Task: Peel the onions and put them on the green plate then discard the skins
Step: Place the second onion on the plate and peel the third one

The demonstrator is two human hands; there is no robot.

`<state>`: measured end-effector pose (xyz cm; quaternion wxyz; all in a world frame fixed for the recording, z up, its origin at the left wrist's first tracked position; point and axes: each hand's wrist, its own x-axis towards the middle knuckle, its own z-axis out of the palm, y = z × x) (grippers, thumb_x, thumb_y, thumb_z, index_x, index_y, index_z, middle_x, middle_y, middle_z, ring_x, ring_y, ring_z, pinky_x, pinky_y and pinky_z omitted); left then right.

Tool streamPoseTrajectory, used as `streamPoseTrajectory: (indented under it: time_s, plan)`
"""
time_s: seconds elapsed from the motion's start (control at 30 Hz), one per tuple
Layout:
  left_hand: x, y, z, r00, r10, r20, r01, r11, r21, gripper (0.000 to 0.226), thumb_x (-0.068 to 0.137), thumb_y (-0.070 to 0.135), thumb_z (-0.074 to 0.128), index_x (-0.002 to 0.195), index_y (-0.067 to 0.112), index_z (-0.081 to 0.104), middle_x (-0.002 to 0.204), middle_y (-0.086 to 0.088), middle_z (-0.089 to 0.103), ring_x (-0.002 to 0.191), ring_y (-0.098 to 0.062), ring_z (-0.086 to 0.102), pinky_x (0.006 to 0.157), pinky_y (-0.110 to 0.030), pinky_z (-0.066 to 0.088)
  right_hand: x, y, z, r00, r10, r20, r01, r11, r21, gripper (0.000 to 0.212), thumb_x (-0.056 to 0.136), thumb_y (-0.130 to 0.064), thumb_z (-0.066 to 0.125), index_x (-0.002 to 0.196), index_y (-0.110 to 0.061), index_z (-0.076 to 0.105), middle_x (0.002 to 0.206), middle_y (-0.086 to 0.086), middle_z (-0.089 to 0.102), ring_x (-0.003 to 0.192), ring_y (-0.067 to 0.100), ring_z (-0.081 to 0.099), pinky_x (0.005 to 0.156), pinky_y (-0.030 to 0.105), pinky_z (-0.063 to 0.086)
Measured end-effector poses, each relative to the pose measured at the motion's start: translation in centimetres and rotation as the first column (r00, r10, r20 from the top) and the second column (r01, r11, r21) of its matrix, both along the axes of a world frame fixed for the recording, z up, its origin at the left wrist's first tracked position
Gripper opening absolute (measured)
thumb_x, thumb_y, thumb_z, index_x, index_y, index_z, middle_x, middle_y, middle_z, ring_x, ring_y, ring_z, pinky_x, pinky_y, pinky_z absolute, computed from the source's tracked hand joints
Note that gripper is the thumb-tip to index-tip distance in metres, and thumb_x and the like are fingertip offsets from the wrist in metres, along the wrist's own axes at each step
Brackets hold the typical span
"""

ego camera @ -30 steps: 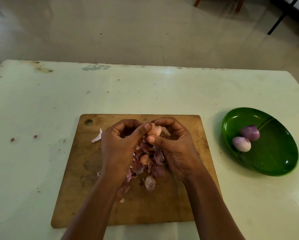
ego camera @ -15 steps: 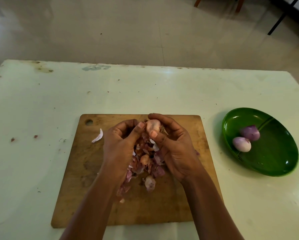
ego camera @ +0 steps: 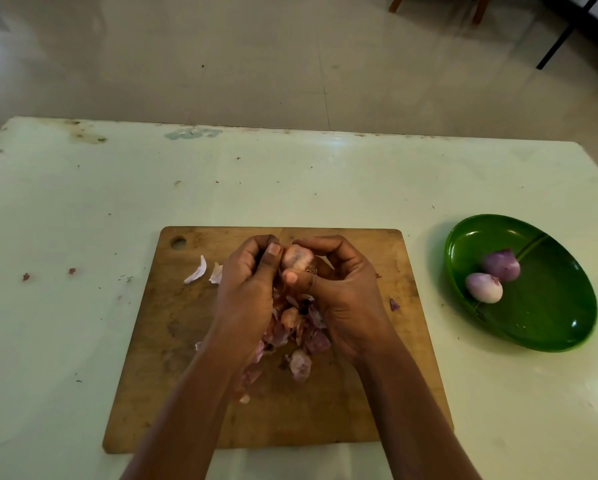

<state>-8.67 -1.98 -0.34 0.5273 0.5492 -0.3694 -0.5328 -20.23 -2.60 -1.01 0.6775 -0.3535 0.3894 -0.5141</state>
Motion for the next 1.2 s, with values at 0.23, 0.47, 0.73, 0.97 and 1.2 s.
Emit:
streamPoseTrajectory:
  time_s: [0.23, 0.47, 0.73, 0.97, 1.2]
  plan:
    - [-0.3, 0.0, 0.0, 0.975, 0.021, 0.222, 0.007, 0.992, -0.123, 0.018, 0.099, 0.014, 0.044, 0.087, 0.011, 0.056, 0.076, -0.002, 0.061, 0.072, -0.013, 0.058, 0.062, -0.026, 0.049, 0.0, 0.0, -0.1, 0.99, -0.084, -0.116, 0.082, 0.996, -0.023, 0.046, 0.059, -0.008, 0.081, 0.101, -0.004, 0.063, 0.095, 0.007, 0.072, 0.093, 0.021, 0.07, 0.074, 0.034, 0.057]
    - [-0.7, 0.3, 0.1, 0.962, 0.133, 0.239, -0.075, 0.968, -0.238, 0.008, 0.095, 0.018, 0.047, 0.091, 0.019, 0.054, 0.085, -0.001, 0.062, 0.082, -0.016, 0.061, 0.073, -0.028, 0.052, -0.3, -0.3, -0.3, 0.989, -0.144, 0.046, 0.14, 0.988, 0.064, 0.041, 0.067, -0.022, 0.077, 0.105, -0.008, 0.065, 0.107, 0.013, 0.07, 0.106, 0.029, 0.066, 0.084, 0.035, 0.055]
    - [-0.3, 0.0, 0.3, 0.944, 0.264, 0.199, -0.225, 0.954, -0.196, 0.018, 0.085, 0.006, 0.065, 0.09, 0.023, 0.06, 0.083, 0.007, 0.068, 0.079, -0.002, 0.066, 0.068, -0.012, 0.052, -0.7, -0.5, 0.3, 0.942, -0.203, 0.268, 0.133, 0.957, 0.259, 0.033, 0.082, -0.019, 0.056, 0.108, -0.001, 0.062, 0.106, 0.021, 0.07, 0.092, 0.028, 0.071, 0.075, 0.03, 0.059]
    - [-0.5, 0.4, 0.9, 0.948, 0.155, 0.277, -0.092, 0.969, -0.228, 0.027, 0.07, 0.038, 0.069, 0.092, 0.023, 0.069, 0.084, 0.012, 0.07, 0.081, 0.0, 0.066, 0.066, -0.01, 0.049, -0.6, -0.4, 0.5, 0.962, -0.156, 0.224, 0.092, 0.957, 0.274, 0.032, 0.077, -0.029, 0.058, 0.093, -0.003, 0.067, 0.089, 0.013, 0.072, 0.08, 0.017, 0.07, 0.074, 0.028, 0.058]
    - [-0.5, 0.7, 1.3, 0.941, 0.009, 0.339, 0.126, 0.919, -0.374, 0.018, 0.065, 0.028, 0.075, 0.082, 0.025, 0.068, 0.086, 0.008, 0.068, 0.082, -0.005, 0.066, 0.071, -0.017, 0.053, -0.8, -0.5, 0.3, 0.991, -0.061, 0.12, 0.022, 0.953, 0.302, 0.042, 0.084, -0.047, 0.056, 0.086, -0.006, 0.065, 0.077, 0.011, 0.065, 0.061, 0.015, 0.06, 0.05, 0.022, 0.05]
